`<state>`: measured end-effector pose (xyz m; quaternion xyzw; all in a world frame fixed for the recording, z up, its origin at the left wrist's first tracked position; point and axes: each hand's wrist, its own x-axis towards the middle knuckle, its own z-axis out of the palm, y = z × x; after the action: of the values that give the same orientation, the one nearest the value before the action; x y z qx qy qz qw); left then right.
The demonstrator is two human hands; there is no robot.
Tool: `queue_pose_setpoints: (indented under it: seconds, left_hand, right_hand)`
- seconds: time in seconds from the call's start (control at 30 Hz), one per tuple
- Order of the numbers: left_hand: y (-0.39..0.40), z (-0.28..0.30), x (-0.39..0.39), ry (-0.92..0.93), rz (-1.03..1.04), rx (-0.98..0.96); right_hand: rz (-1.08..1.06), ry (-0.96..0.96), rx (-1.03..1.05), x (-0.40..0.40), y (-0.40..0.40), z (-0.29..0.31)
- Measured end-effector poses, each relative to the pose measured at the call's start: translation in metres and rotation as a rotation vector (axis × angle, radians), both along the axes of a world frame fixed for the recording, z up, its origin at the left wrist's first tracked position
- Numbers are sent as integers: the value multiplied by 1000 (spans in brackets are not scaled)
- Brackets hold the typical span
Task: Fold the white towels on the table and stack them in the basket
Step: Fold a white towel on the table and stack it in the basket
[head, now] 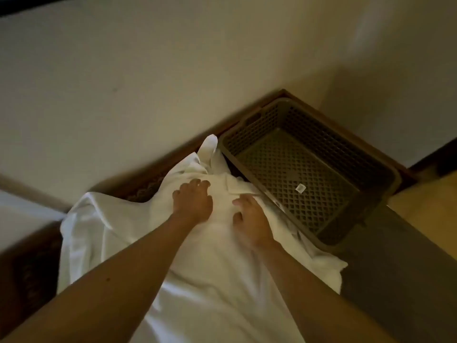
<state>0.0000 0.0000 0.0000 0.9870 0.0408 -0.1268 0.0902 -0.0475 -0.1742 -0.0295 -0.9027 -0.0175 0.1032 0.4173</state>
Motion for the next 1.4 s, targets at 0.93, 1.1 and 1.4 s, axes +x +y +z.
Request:
queue_pose_setpoints:
  seconds: [0.93, 1.1, 1.4]
  left_hand:
    - [-18, 119, -216, 156, -265, -830]
    - [31, 122, -307, 150, -350, -629]
    - [103, 78, -462, 89, -239, -67]
  right_hand:
    - [199, 66, 298, -169, -20, 78]
    - [-34, 131, 534, -282, -18, 133]
    - [-9, 442, 873, -461, -37, 190]
